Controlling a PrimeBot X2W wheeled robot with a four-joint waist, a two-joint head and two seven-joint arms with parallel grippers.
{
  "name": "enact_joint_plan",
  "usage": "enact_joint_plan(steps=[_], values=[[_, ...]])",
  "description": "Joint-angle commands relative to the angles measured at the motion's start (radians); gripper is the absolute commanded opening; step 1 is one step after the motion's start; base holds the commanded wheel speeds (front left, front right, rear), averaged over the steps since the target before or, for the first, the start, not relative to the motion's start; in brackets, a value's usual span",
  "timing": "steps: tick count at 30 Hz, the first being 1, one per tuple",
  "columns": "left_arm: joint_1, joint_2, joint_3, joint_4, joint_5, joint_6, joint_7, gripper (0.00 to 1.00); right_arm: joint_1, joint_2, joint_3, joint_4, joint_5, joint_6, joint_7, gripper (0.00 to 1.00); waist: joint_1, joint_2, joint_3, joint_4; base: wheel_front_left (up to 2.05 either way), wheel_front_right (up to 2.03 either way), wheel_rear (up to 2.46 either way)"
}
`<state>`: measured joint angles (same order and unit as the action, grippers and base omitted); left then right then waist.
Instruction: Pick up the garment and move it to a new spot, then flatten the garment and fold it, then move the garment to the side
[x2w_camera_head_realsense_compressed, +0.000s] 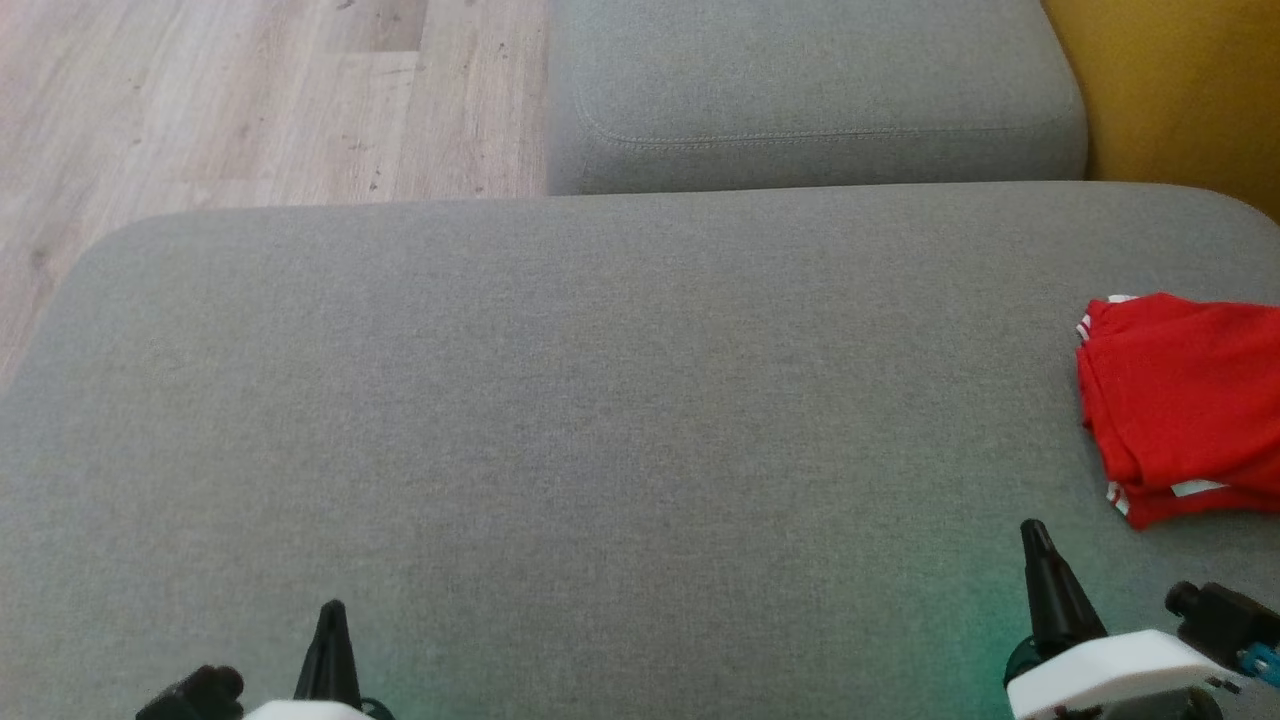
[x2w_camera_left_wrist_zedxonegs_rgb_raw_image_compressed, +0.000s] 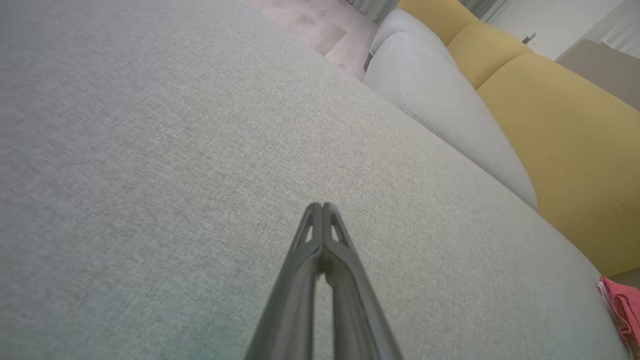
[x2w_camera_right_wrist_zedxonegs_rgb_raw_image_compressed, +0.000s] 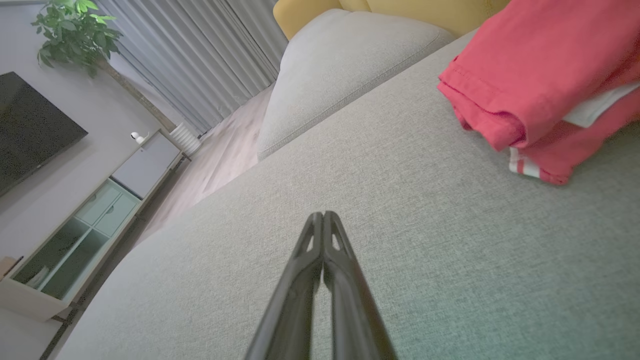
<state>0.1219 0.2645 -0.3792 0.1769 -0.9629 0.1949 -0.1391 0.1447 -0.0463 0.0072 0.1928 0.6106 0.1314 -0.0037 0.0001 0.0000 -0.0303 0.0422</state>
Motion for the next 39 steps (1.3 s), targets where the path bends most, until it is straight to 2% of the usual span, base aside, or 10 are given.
enact_joint_plan(steps=[1,39], values=[[-0.055,-0.002,0.039,-0.025,-0.018,-0.010,0.007,0.00,-0.055,-0.018,-0.002,-0.027,0.028,0.000,0.002,0.00,-0.0001,0.0000,0.000,-0.001,0.00,0.00,0.00],[-0.129,-0.087,0.226,0.014,-0.293,-0.145,0.106,0.00,-0.138,-0.025,-0.035,0.005,0.458,0.000,0.037,0.00,-0.0001,0.0000,0.015,-0.018,0.00,0.00,0.00]])
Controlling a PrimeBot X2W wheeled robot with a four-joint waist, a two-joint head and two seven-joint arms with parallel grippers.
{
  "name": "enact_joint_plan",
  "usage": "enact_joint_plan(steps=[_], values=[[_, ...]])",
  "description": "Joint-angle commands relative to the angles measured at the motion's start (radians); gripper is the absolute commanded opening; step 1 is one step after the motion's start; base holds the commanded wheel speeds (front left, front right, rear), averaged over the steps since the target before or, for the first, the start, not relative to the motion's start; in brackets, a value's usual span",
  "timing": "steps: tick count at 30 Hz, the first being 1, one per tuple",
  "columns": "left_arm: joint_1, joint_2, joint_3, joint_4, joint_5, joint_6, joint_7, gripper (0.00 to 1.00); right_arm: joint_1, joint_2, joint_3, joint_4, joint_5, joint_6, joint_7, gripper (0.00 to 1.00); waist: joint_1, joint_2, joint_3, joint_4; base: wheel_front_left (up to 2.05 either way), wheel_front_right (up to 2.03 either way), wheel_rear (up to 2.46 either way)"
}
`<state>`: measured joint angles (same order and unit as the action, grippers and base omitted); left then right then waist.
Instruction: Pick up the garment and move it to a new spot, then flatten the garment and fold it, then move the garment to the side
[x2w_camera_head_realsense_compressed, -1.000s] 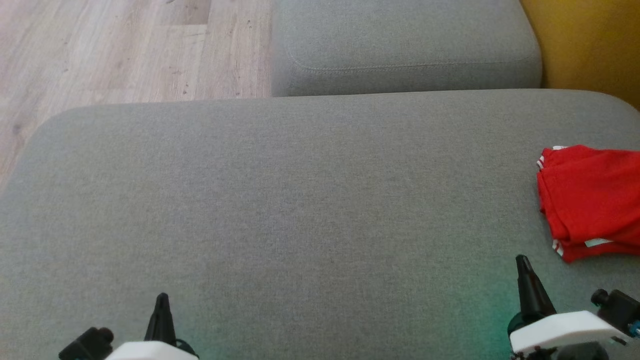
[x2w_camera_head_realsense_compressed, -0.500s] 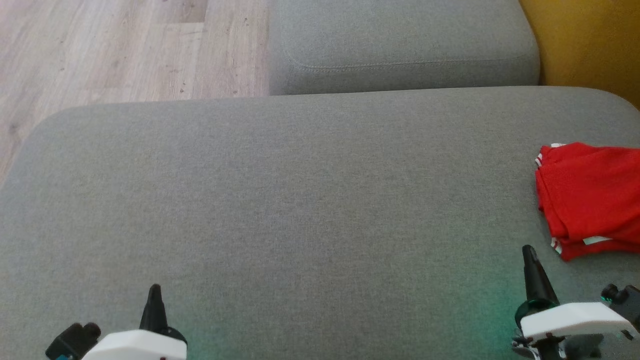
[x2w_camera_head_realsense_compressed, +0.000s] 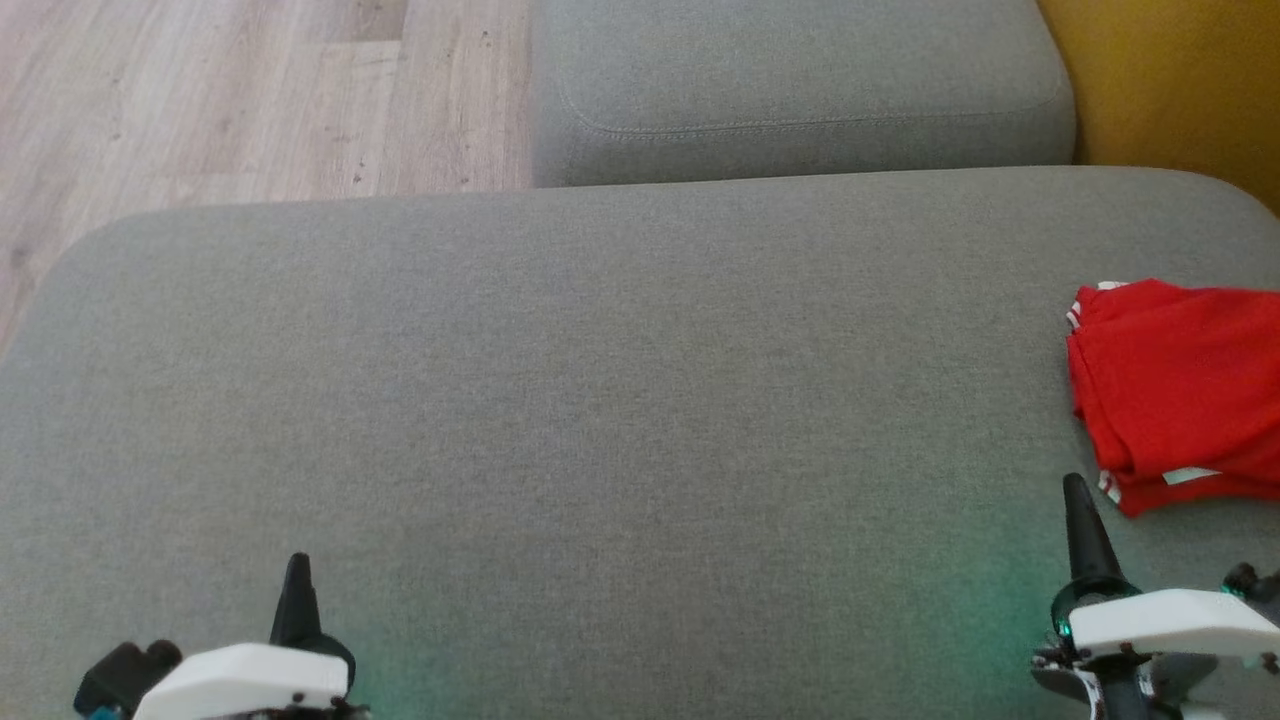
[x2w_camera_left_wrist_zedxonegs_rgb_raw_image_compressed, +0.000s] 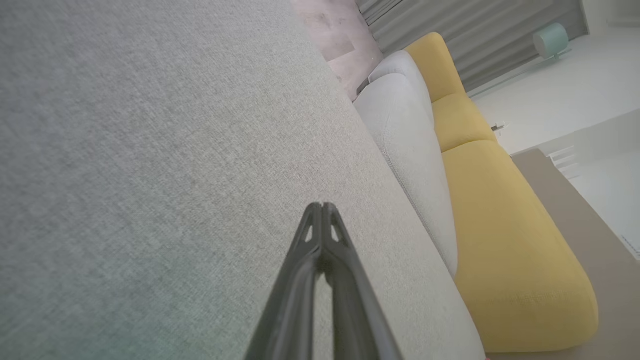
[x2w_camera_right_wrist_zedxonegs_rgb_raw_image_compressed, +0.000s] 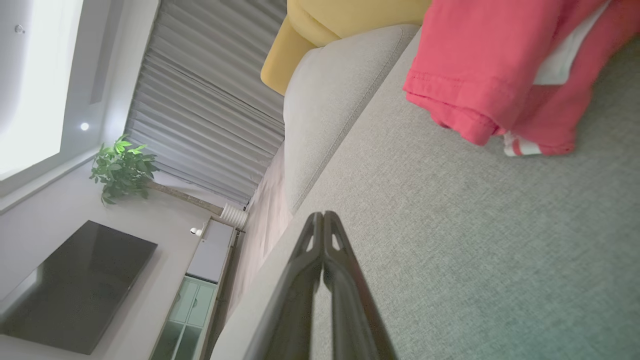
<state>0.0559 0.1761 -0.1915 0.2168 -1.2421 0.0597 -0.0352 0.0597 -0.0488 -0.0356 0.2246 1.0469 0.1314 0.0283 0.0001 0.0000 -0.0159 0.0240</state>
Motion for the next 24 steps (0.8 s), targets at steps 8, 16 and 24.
enact_joint_plan(steps=[8,16,24], values=[[-0.081,-0.020,0.084,-0.016,-0.080,-0.043,0.026,0.00,-0.073,-0.023,-0.001,-0.018,0.125,-0.001,0.014,0.00,-0.0001,0.0000,0.004,-0.005,0.00,0.00,0.00],[-0.097,-0.039,0.125,-0.007,-0.139,-0.072,0.048,0.00,-0.091,-0.023,-0.010,-0.011,0.217,-0.001,0.023,0.00,-0.0001,0.0000,0.007,-0.008,0.00,0.00,0.00],[-0.111,-0.056,0.161,0.000,-0.190,-0.098,0.068,0.00,-0.107,-0.023,-0.018,-0.005,0.297,-0.001,0.031,0.00,-0.0001,0.0000,0.009,-0.012,0.00,0.00,0.00]])
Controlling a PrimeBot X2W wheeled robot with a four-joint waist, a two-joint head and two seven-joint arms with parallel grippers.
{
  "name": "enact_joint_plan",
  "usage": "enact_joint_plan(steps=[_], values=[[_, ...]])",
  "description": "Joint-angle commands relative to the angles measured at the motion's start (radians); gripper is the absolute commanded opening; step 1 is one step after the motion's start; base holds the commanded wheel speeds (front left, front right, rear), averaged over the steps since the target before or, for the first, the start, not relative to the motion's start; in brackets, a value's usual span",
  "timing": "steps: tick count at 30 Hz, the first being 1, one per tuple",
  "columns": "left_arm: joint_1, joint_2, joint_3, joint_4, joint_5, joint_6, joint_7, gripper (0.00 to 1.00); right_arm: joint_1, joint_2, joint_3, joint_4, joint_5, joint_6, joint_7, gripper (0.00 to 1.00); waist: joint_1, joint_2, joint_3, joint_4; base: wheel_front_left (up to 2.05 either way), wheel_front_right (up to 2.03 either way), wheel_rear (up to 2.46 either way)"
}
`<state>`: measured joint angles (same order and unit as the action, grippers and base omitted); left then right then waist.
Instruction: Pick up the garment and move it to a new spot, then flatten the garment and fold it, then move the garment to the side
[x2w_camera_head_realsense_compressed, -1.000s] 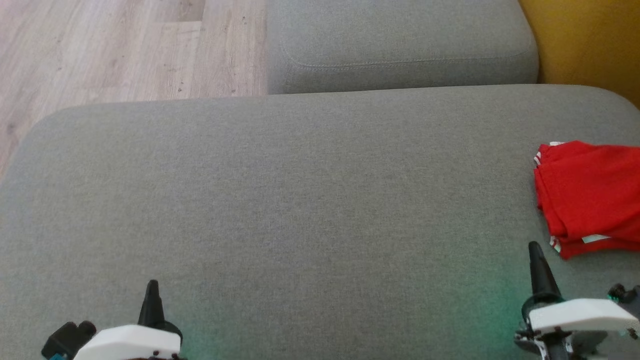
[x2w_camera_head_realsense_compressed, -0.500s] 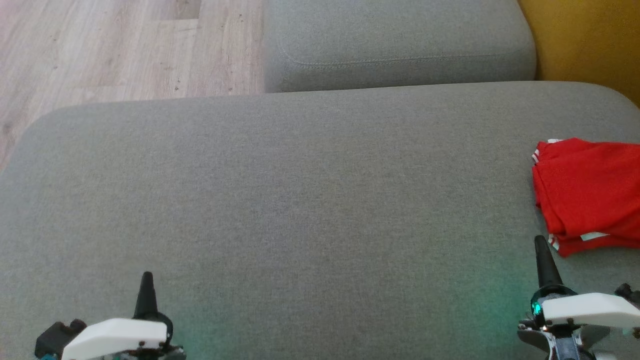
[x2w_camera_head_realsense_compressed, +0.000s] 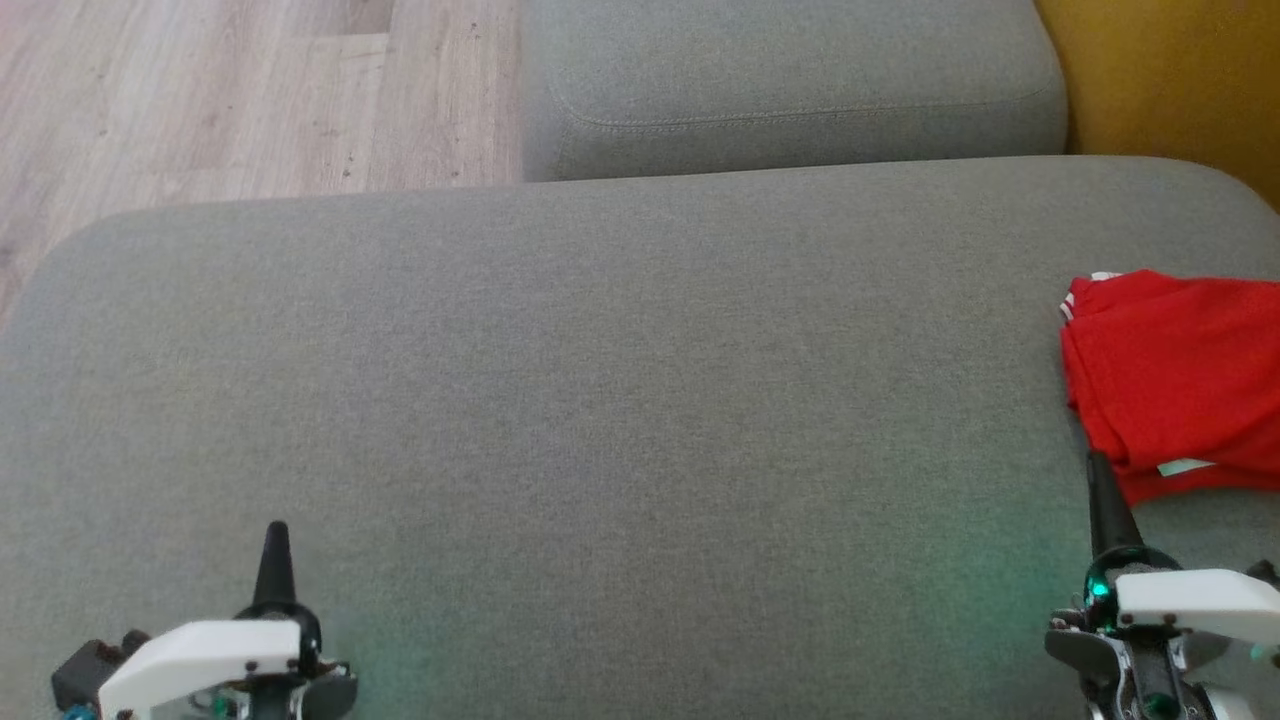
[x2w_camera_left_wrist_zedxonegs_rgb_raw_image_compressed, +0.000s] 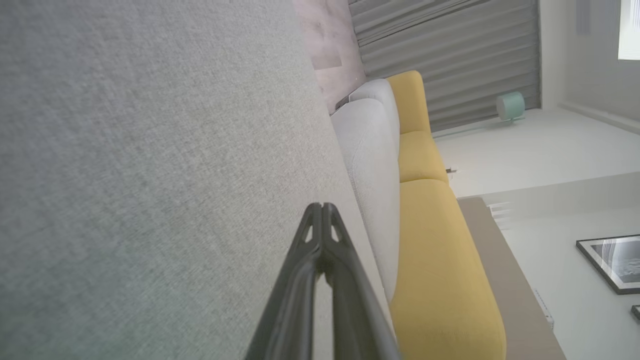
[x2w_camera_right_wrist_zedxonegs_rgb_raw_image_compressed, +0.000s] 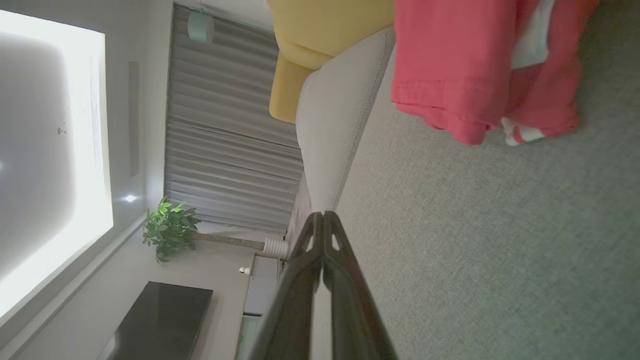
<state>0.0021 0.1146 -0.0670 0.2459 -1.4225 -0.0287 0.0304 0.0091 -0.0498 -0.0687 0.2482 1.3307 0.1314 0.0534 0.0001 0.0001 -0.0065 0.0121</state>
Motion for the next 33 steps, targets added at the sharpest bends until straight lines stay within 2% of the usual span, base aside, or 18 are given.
enact_joint_plan(steps=[1,25,33], values=[[-0.060,0.003,0.042,-0.028,-0.017,-0.013,0.005,0.00,-0.059,-0.022,0.014,-0.027,0.024,-0.001,0.007,0.00,-0.0001,-0.0001,0.000,0.000,0.00,0.00,0.00],[-0.108,-0.054,0.167,-0.001,-0.192,-0.100,0.072,0.00,-0.113,-0.022,-0.015,-0.006,0.297,-0.001,0.036,0.00,-0.0001,-0.0001,0.009,-0.012,0.00,0.00,0.00],[-0.109,-0.056,0.170,-0.001,-0.195,-0.102,0.075,0.00,-0.115,-0.020,-0.018,-0.005,0.300,-0.001,0.038,0.00,-0.0001,-0.0001,0.010,-0.012,0.00,0.00,0.00]])
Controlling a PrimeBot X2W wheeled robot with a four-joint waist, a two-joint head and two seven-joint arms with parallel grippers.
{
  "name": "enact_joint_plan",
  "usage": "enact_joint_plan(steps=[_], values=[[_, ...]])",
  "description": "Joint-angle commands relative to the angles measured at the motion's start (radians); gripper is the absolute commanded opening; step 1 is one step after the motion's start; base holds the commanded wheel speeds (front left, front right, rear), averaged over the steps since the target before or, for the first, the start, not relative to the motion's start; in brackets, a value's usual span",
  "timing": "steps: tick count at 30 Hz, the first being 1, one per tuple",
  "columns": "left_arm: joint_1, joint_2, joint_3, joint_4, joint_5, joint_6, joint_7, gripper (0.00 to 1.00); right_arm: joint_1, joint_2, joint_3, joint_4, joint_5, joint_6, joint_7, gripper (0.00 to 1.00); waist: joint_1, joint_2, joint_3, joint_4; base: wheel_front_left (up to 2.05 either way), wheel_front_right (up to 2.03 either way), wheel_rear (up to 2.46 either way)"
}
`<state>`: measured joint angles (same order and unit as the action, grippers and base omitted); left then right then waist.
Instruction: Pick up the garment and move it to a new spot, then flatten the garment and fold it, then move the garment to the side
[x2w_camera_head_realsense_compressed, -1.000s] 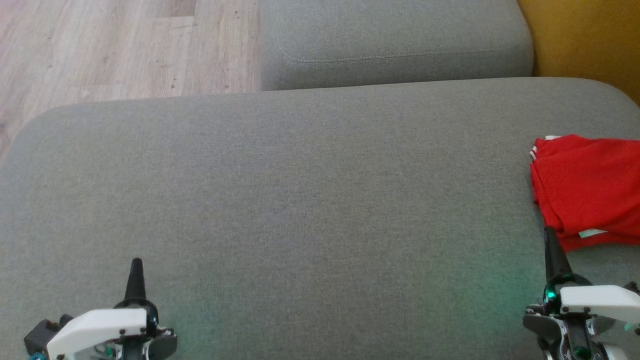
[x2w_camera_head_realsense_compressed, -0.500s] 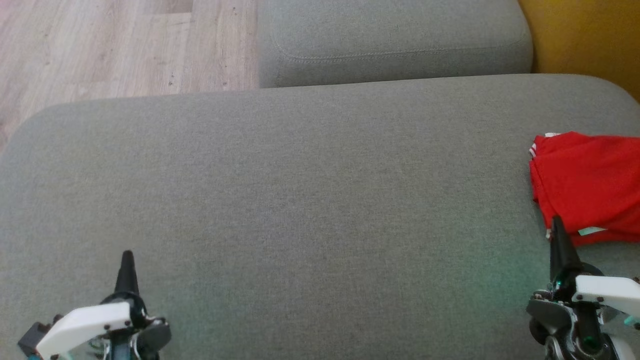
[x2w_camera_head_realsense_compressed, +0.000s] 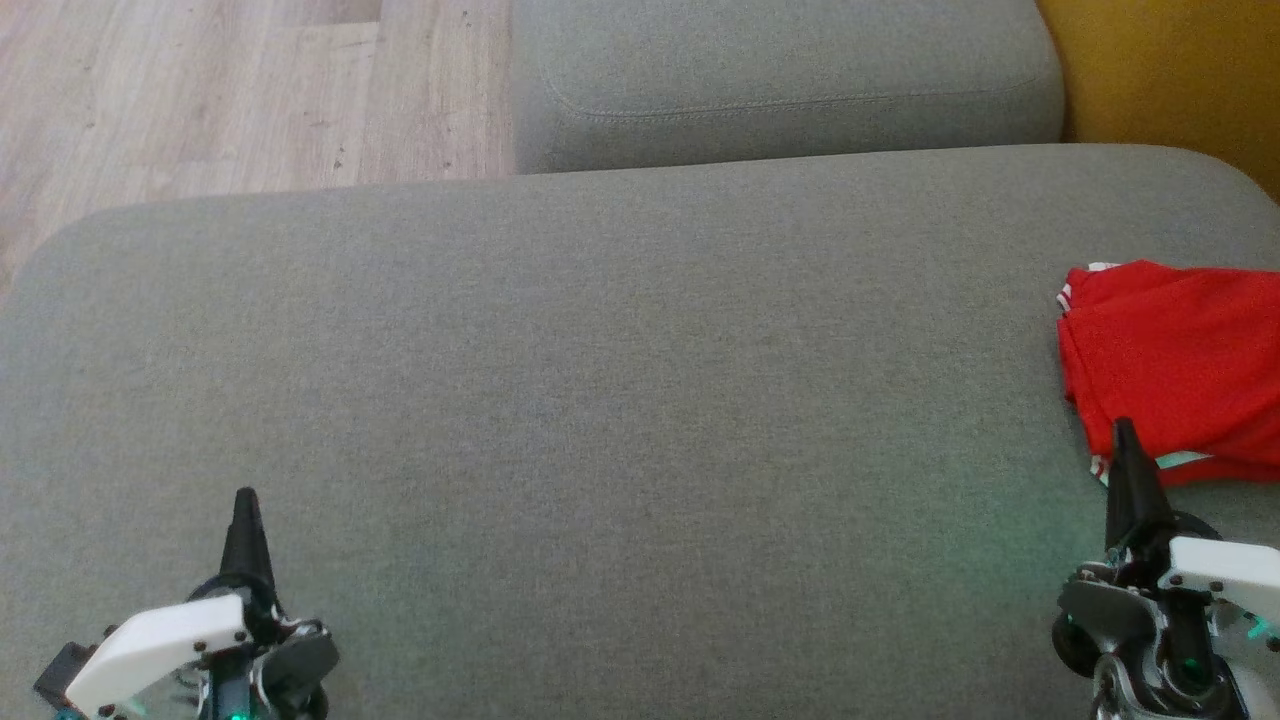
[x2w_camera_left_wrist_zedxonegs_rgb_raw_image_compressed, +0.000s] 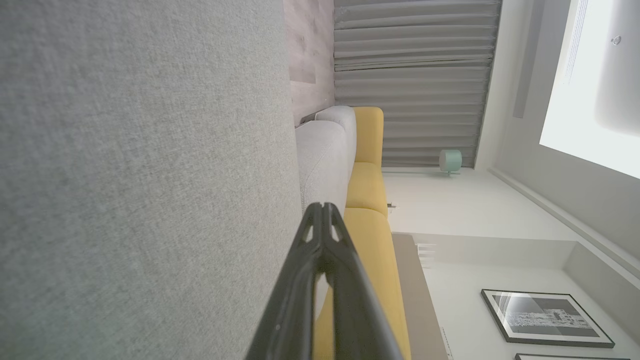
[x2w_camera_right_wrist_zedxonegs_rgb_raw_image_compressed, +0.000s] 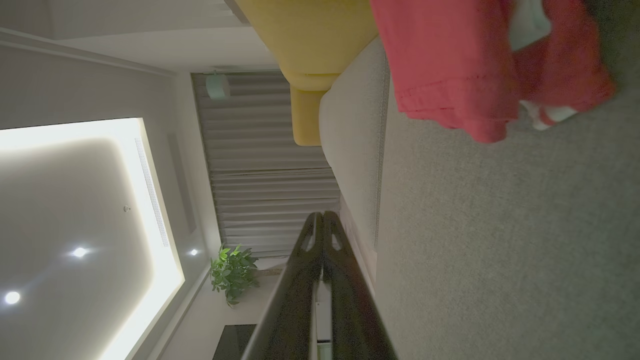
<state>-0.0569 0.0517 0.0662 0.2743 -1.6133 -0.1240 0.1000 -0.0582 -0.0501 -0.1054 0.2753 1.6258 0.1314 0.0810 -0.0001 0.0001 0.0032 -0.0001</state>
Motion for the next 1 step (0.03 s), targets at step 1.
enact_joint_plan(steps=[1], values=[[-0.050,0.006,0.037,-0.029,-0.004,-0.007,0.005,0.00,-0.047,-0.019,0.018,-0.032,0.005,-0.001,0.011,0.00,0.0001,-0.0001,0.000,0.000,0.00,0.00,0.00]])
